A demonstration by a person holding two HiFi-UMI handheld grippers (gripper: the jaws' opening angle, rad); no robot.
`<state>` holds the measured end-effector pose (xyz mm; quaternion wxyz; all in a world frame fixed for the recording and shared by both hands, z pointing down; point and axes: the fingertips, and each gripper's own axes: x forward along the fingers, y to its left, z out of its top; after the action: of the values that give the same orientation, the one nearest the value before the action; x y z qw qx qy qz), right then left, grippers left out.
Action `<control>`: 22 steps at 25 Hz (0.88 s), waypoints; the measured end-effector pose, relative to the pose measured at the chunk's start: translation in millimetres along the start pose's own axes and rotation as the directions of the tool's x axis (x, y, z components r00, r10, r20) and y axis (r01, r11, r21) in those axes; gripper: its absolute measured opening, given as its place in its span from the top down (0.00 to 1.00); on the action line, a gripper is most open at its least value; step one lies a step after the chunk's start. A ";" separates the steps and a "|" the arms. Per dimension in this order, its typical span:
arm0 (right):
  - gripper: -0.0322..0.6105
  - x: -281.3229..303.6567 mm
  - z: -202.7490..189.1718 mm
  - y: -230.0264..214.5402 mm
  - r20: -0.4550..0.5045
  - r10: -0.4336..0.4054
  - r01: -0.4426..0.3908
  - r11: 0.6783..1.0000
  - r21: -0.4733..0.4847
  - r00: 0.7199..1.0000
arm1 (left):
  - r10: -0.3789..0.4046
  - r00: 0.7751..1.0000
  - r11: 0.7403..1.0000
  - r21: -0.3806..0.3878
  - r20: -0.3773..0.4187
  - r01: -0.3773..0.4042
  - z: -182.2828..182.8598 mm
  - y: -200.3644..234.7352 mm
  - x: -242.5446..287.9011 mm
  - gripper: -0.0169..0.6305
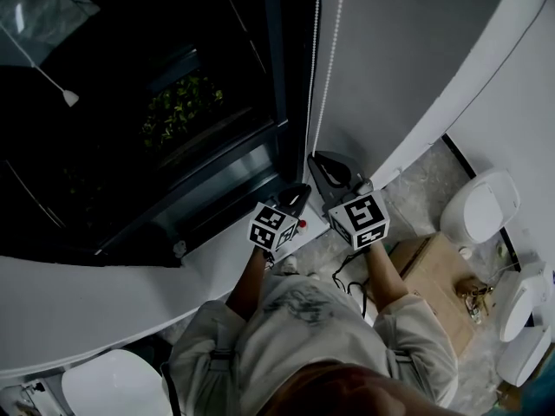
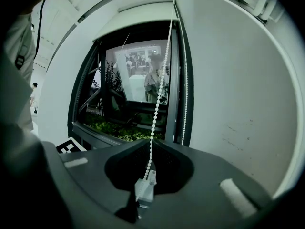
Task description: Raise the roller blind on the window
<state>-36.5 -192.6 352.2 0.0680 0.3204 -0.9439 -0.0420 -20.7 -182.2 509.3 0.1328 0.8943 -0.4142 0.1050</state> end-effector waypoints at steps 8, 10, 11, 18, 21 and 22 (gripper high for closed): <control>0.88 1.3 -2.7 1.8 -0.011 -0.015 0.015 1.000 -0.016 1.000 | 0.016 1.000 1.000 -0.014 0.020 -0.015 3.0 5.7 -5.8 0.95; 0.86 0.5 -3.3 2.2 -0.011 -0.019 0.019 1.000 -0.015 1.000 | 0.015 0.999 1.000 -0.021 0.031 -0.014 4.0 5.7 -7.4 0.94; 0.86 0.2 -3.5 1.6 -0.010 -0.023 0.023 1.000 -0.015 1.000 | 0.014 0.999 1.000 -0.022 0.035 -0.013 4.9 5.9 -7.9 0.93; 0.81 -5.5 -8.4 -8.8 -0.010 -0.072 0.072 0.997 -0.017 0.997 | 0.028 0.997 0.999 -0.028 0.069 -0.027 16.0 10.7 -13.6 0.88; 0.84 -10.8 -7.3 -16.6 0.009 -0.113 0.113 0.994 -0.003 0.994 | 0.051 0.994 0.999 -0.021 0.095 -0.049 24.8 14.1 -18.3 0.90; 0.86 -12.2 -5.1 -18.4 0.022 -0.124 0.124 0.992 -0.001 0.992 | 0.061 0.992 0.998 -0.016 0.107 -0.060 28.7 15.8 -20.5 0.92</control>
<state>-15.1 -199.8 353.7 0.0553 0.3780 -0.9228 -0.0507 -43.6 -186.7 478.5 0.1127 0.8848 -0.4484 0.0582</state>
